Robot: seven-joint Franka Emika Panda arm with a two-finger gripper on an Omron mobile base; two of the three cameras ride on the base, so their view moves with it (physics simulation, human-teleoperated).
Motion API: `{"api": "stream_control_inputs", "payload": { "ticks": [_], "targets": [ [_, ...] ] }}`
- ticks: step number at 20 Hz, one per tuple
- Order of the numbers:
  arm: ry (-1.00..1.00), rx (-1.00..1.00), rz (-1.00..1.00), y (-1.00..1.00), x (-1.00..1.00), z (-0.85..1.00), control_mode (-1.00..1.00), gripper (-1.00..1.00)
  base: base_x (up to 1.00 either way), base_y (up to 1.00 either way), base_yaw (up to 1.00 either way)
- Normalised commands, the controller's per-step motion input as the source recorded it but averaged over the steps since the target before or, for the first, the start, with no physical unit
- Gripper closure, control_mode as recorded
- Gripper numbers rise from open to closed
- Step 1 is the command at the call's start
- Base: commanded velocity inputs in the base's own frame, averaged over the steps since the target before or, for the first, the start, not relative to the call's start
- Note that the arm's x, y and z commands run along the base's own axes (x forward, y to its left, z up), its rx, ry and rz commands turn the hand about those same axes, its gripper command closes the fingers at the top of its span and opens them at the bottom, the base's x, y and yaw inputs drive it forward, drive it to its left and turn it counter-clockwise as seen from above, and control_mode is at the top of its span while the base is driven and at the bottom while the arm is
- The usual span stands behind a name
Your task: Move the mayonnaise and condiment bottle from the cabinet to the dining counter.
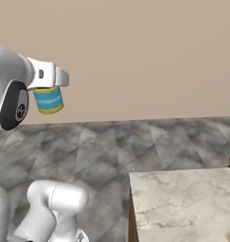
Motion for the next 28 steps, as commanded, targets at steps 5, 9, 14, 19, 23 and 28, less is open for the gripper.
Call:
{"api": "stream_control_inputs", "payload": {
  "ticks": [5,9,14,19,23,28],
  "targets": [
    [0.0,0.0,0.0,0.0,0.0,0.0,1.0,1.0,-0.16,0.67,-0.03],
    [0.0,0.0,0.0,0.0,0.0,0.0,1.0,1.0,-0.1,0.35,-0.05],
    [0.0,0.0,0.0,0.0,0.0,0.0,1.0,1.0,-0.06,-0.08,-0.22],
    [0.0,0.0,0.0,0.0,0.0,0.0,1.0,1.0,-0.15,-0.33,-0.49],
    [0.0,0.0,0.0,0.0,0.0,0.0,1.0,1.0,-0.17,-0.26,-0.55],
    [0.0,0.0,0.0,0.0,0.0,0.0,1.0,1.0,-0.04,-0.2,-0.55]
  ]
}}
